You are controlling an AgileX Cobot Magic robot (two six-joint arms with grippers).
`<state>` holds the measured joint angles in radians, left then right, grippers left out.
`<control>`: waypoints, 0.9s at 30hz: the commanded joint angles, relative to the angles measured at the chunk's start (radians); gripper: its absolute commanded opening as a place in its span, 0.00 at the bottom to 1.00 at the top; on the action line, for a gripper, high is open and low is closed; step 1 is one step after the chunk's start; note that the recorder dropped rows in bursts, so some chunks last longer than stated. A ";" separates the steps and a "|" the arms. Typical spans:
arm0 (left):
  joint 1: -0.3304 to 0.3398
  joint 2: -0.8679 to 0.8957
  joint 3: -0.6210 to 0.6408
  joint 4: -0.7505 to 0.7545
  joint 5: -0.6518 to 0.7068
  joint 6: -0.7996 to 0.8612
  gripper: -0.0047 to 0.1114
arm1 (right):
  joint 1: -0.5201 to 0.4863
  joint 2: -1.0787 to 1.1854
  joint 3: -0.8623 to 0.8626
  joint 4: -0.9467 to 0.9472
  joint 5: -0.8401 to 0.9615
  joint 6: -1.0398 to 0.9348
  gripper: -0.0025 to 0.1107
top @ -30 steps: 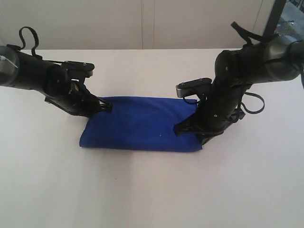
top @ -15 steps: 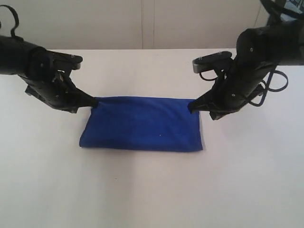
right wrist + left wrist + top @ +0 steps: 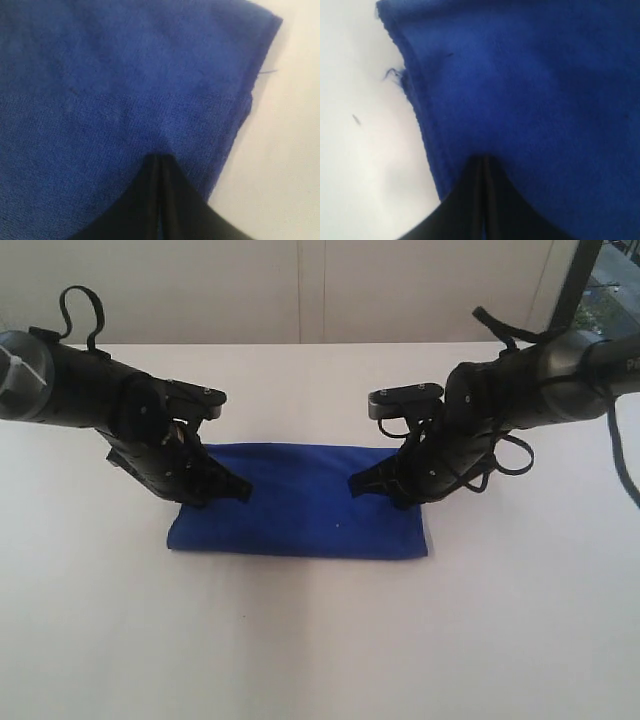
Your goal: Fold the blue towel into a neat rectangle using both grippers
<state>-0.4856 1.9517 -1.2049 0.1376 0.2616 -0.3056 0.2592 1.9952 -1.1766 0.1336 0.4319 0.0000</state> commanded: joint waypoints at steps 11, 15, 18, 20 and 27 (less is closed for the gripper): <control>-0.004 0.006 0.005 0.007 0.055 0.032 0.04 | -0.001 0.013 0.001 -0.163 0.064 0.112 0.02; -0.004 -0.037 0.005 0.007 0.034 0.032 0.04 | -0.001 -0.027 0.001 -0.160 0.050 0.112 0.02; -0.004 -0.071 0.005 0.007 -0.002 0.032 0.04 | -0.001 -0.064 0.000 -0.160 0.030 0.112 0.02; -0.004 -0.085 0.005 0.005 -0.033 0.032 0.04 | -0.001 -0.077 -0.013 -0.154 0.030 0.112 0.02; -0.004 -0.051 0.005 -0.002 -0.163 0.010 0.04 | -0.001 -0.047 -0.089 -0.153 -0.068 0.116 0.02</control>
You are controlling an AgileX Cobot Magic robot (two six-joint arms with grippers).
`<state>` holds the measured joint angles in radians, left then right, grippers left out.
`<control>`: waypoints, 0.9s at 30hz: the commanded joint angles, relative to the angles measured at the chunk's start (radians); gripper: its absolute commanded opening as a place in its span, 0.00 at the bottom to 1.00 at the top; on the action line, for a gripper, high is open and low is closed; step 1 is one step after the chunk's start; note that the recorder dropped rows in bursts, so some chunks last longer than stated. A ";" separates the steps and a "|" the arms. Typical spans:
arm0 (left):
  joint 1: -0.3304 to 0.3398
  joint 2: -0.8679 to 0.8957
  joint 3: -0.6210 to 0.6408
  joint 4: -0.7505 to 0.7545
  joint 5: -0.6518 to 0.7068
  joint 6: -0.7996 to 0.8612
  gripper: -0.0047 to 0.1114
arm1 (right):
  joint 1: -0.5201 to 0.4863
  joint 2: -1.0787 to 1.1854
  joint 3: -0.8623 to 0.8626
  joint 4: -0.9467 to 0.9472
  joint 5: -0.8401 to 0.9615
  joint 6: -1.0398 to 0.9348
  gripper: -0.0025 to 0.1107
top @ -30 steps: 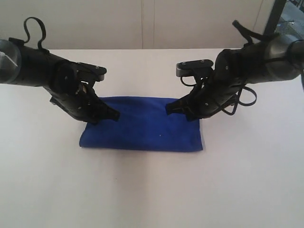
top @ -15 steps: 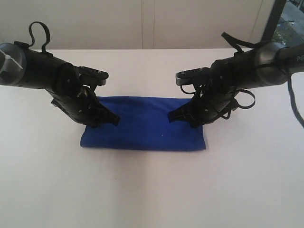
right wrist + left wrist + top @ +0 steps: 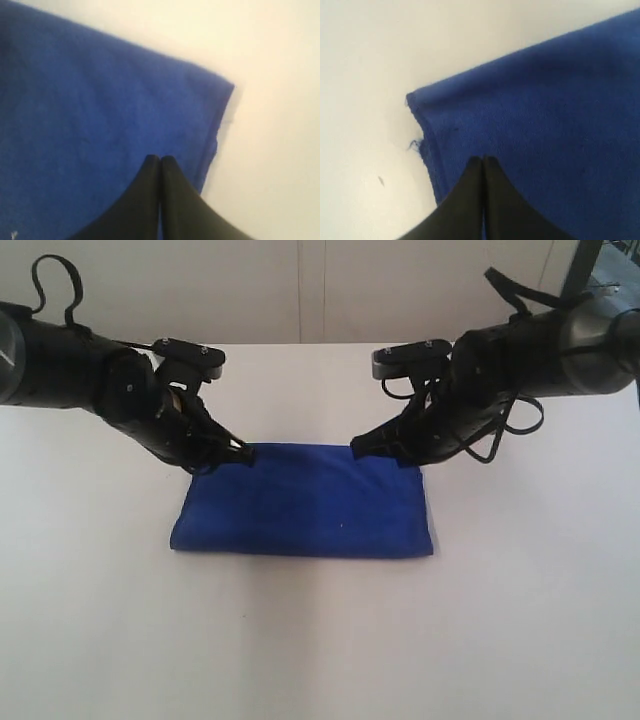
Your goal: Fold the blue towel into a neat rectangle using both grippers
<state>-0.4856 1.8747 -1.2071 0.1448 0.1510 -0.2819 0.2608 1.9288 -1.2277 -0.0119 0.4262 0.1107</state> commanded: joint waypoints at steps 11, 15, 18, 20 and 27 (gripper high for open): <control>0.025 0.105 0.007 -0.009 -0.034 -0.003 0.04 | -0.012 0.176 -0.087 -0.007 -0.225 0.009 0.02; 0.028 0.105 0.007 -0.009 -0.024 0.029 0.04 | -0.037 0.210 -0.087 -0.007 -0.227 0.009 0.02; 0.028 0.105 0.007 -0.009 -0.024 0.031 0.04 | -0.052 0.228 -0.087 -0.007 -0.219 0.020 0.02; 0.028 0.105 0.007 -0.009 -0.024 0.033 0.04 | -0.054 0.232 -0.087 -0.007 -0.216 0.024 0.02; 0.028 0.105 0.007 -0.009 -0.035 0.035 0.04 | -0.052 0.218 -0.087 -0.007 -0.254 0.024 0.02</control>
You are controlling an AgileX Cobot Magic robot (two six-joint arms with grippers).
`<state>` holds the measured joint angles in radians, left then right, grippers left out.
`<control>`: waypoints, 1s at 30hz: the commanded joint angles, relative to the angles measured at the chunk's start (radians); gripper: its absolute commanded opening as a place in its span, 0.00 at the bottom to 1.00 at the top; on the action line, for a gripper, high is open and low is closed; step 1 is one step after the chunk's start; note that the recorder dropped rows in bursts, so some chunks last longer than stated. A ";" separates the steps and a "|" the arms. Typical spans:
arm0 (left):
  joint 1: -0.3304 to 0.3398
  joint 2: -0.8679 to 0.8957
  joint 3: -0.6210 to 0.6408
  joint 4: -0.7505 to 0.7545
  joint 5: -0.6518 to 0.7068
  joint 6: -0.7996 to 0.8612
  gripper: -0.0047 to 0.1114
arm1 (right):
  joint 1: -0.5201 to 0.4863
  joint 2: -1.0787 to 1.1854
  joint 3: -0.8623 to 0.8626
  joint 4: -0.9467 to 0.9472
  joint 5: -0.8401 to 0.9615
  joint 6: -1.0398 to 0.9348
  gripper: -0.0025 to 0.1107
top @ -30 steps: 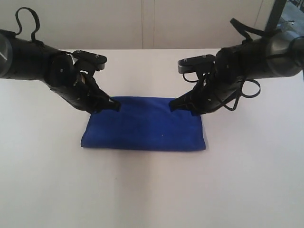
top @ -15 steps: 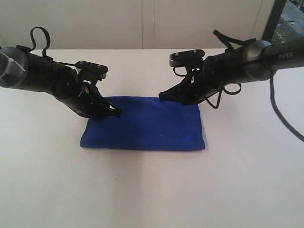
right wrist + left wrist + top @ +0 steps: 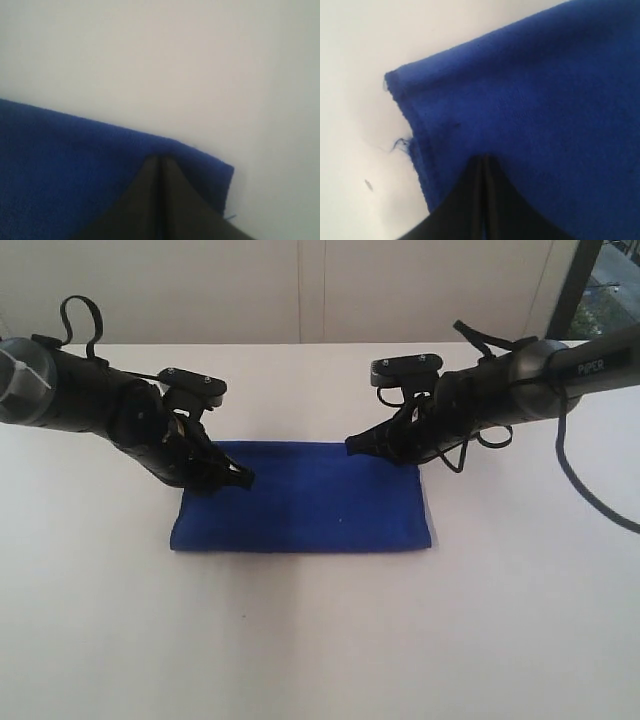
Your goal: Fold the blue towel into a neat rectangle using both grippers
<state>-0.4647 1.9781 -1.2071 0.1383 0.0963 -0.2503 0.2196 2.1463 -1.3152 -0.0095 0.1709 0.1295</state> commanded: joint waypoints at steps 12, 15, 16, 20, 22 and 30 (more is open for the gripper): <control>0.005 -0.129 0.007 -0.003 0.034 0.004 0.04 | -0.010 -0.206 0.000 -0.010 0.147 0.005 0.02; 0.012 -0.172 0.007 -0.003 0.085 0.004 0.04 | -0.010 -0.242 0.000 -0.010 0.225 0.005 0.02; 0.016 -0.184 0.007 -0.003 0.107 0.004 0.04 | -0.010 -0.250 0.000 -0.010 0.251 0.005 0.02; 0.054 -0.203 0.007 -0.003 0.218 0.000 0.04 | -0.010 -0.275 0.020 -0.010 0.364 -0.002 0.02; 0.063 -0.203 0.007 -0.003 0.281 -0.003 0.04 | -0.010 -0.280 0.051 -0.001 0.372 -0.002 0.02; 0.051 -0.203 0.087 -0.041 0.318 -0.007 0.04 | 0.054 -0.281 0.155 0.054 0.411 -0.051 0.02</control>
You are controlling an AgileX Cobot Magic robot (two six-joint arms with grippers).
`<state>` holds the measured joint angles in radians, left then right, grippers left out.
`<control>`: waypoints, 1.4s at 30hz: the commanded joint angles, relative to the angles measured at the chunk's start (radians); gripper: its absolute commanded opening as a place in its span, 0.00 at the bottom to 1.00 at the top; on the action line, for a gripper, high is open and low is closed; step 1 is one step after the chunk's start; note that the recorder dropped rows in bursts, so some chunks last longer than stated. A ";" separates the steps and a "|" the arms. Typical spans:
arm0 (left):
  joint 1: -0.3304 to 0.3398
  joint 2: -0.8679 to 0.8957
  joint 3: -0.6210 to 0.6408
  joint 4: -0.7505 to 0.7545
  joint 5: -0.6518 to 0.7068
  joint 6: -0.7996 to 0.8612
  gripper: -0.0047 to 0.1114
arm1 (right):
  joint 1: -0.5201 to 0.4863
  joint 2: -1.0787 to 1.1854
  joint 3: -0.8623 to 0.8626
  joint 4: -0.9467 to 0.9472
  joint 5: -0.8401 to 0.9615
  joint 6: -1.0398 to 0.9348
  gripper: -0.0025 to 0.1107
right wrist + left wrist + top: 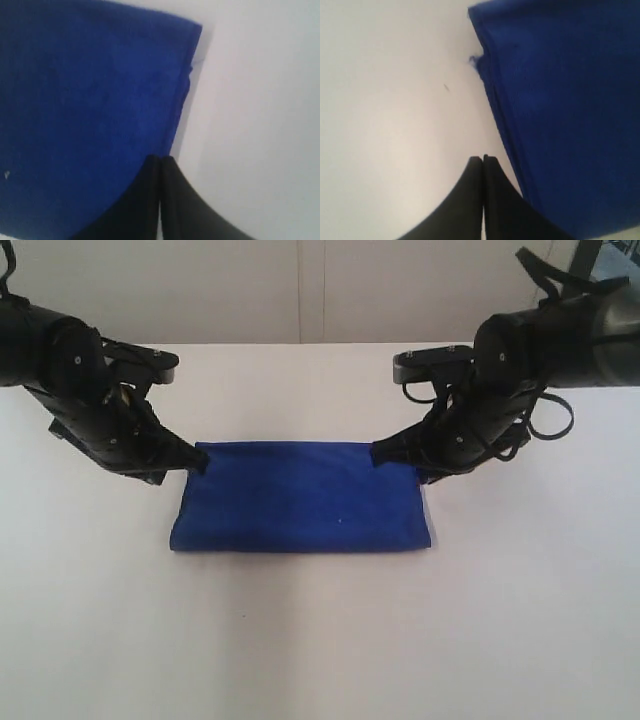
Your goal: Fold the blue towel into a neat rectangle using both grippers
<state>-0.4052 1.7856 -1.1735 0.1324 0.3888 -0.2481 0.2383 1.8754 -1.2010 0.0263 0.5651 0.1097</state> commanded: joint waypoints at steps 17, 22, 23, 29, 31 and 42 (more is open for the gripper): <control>-0.092 -0.025 0.096 -0.110 -0.033 0.010 0.04 | 0.051 -0.010 0.109 0.022 0.029 -0.031 0.02; -0.092 0.037 0.096 -0.110 -0.023 0.013 0.04 | 0.051 -0.006 0.109 0.022 0.031 -0.031 0.02; -0.092 0.040 0.096 -0.110 -0.023 0.013 0.04 | 0.051 -0.001 0.109 0.022 0.033 -0.031 0.02; -0.092 0.060 0.096 -0.110 -0.021 0.015 0.04 | 0.051 0.045 0.109 0.015 0.033 -0.027 0.02; -0.092 0.060 0.096 -0.110 -0.021 0.017 0.04 | 0.050 0.048 0.109 -0.009 0.033 -0.015 0.02; -0.092 -0.007 0.096 -0.110 -0.004 0.017 0.04 | 0.050 -0.115 0.107 -0.071 0.064 0.078 0.02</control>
<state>-0.4911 1.8191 -1.0833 0.0269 0.3549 -0.2312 0.2903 1.7980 -1.0952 -0.0315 0.6194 0.1811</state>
